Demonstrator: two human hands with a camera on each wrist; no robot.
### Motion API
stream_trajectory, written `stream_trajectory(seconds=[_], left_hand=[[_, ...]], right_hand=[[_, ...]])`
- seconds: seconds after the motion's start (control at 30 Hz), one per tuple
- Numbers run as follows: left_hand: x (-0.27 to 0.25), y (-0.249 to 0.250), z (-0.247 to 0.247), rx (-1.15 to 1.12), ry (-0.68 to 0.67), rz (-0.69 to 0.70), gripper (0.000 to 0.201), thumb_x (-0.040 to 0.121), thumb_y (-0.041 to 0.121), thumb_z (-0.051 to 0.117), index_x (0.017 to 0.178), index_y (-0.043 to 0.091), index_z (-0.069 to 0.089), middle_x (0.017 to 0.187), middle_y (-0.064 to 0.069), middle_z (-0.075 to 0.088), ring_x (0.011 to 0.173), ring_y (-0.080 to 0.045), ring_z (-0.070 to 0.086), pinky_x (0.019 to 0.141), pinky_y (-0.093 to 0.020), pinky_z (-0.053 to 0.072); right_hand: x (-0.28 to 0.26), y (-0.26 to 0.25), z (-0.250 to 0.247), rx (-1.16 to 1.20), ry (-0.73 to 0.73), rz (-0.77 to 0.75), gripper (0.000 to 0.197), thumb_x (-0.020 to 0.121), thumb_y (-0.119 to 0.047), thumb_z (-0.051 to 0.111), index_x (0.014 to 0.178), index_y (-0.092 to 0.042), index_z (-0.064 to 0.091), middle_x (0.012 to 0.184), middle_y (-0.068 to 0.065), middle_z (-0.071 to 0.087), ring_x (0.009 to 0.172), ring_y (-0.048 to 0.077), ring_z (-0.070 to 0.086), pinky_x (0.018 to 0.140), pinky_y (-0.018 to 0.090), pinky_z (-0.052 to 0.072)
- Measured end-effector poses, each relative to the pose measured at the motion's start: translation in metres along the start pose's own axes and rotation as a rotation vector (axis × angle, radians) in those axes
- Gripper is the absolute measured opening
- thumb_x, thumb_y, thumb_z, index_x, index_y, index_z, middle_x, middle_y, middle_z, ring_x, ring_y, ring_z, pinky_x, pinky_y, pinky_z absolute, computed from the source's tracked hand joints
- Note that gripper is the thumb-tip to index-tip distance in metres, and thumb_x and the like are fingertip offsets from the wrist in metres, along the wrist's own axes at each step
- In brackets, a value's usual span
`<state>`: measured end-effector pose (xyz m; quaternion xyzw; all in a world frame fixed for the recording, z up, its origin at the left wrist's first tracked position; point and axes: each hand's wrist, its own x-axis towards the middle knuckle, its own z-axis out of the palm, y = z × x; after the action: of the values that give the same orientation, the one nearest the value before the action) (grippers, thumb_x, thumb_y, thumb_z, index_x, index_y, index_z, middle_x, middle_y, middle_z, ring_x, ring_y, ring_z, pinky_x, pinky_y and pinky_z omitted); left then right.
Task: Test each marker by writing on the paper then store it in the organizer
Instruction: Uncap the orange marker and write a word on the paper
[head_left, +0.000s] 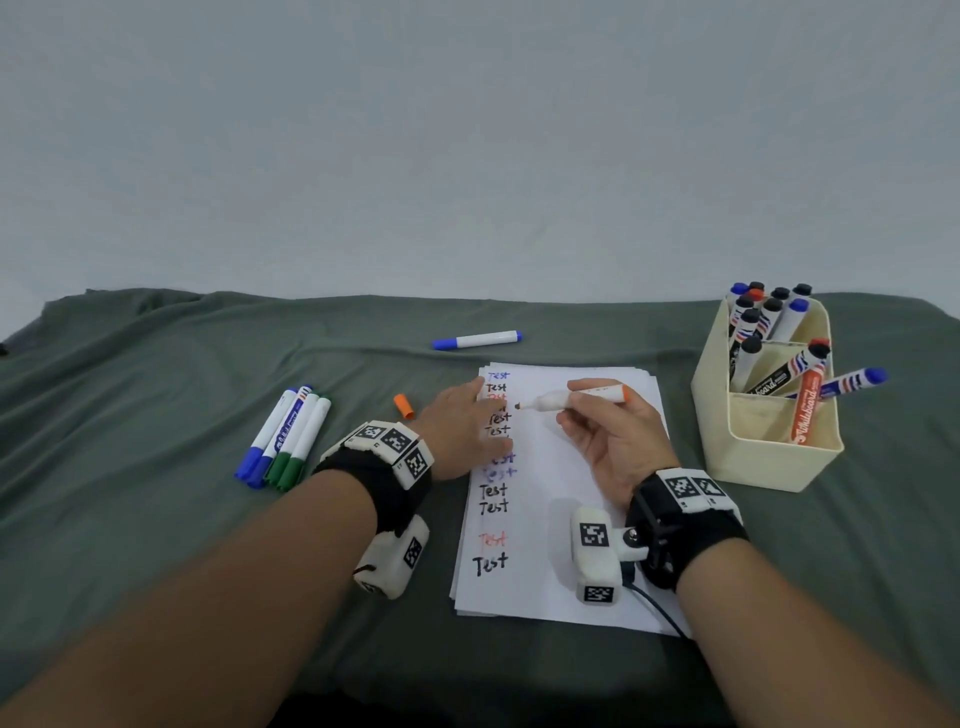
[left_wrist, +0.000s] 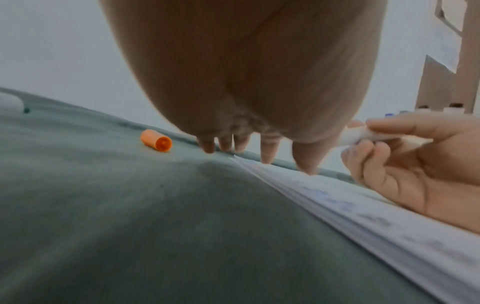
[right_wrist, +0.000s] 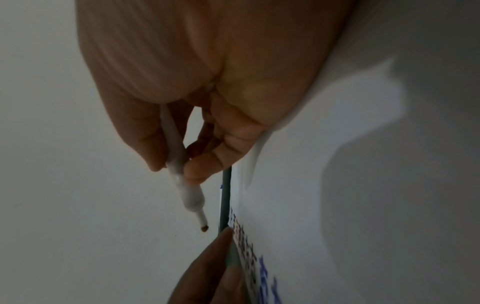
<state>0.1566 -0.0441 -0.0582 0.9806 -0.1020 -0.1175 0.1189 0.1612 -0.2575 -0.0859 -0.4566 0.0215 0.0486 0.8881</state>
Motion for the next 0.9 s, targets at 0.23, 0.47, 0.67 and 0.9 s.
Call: stream_trajectory(seconds=[0.23, 0.47, 0.67, 0.9], left_hand=[[-0.008, -0.056, -0.015, 0.074, 0.230, -0.215, 0.046, 0.090, 0.014, 0.053, 0.129, 0.037, 0.059, 0.140, 0.001, 0.049, 0.130, -0.027, 0.039, 0.109, -0.038, 0.035], [-0.004, -0.062, -0.025, -0.027, 0.188, -0.251, 0.018, 0.076, 0.032, 0.080, 0.091, 0.025, 0.075, 0.098, 0.000, 0.069, 0.096, -0.018, 0.062, 0.088, -0.031, 0.049], [0.004, -0.037, -0.022, -0.001, 0.193, -0.080, 0.016, 0.080, 0.034, 0.077, 0.093, 0.026, 0.072, 0.088, 0.011, 0.064, 0.085, -0.007, 0.055, 0.072, -0.020, 0.036], [0.007, -0.021, -0.018, 0.027, 0.312, 0.083, 0.012, 0.088, 0.034, 0.068, 0.098, 0.027, 0.070, 0.085, 0.016, 0.061, 0.080, -0.004, 0.057, 0.065, -0.013, 0.034]], right_hand=[[-0.002, 0.001, 0.000, -0.114, -0.034, -0.012, 0.015, 0.087, 0.001, 0.075, 0.096, -0.011, 0.079, 0.078, 0.013, 0.072, 0.060, 0.020, 0.063, 0.058, 0.024, 0.055], [-0.004, 0.001, 0.002, -0.083, -0.056, -0.010, 0.013, 0.087, -0.003, 0.075, 0.097, -0.011, 0.079, 0.081, 0.016, 0.070, 0.066, 0.025, 0.066, 0.060, 0.028, 0.056], [-0.004, 0.000, 0.003, -0.092, -0.068, 0.011, 0.018, 0.076, -0.013, 0.078, 0.094, -0.012, 0.081, 0.080, 0.016, 0.071, 0.067, 0.026, 0.066, 0.062, 0.028, 0.056], [-0.003, 0.003, 0.003, -0.136, -0.079, 0.003, 0.026, 0.069, -0.018, 0.083, 0.094, -0.010, 0.081, 0.080, 0.019, 0.070, 0.067, 0.027, 0.066, 0.062, 0.028, 0.056]])
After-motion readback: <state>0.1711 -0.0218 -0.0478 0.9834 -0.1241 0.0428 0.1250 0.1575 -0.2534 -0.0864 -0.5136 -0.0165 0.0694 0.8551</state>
